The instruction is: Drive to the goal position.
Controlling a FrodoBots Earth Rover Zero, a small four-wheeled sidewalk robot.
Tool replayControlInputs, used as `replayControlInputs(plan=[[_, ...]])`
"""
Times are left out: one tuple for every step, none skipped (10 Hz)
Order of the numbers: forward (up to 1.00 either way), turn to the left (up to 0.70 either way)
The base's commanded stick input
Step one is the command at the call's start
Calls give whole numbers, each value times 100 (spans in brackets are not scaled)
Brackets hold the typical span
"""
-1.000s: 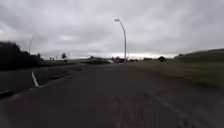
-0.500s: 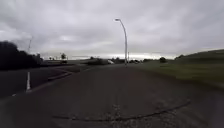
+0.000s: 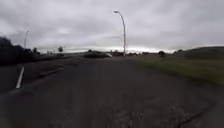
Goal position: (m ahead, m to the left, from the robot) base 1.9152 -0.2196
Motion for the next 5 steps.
replayControlInputs(plan=[[100,0],[100,0],[100,0],[100,0],[100,0]])
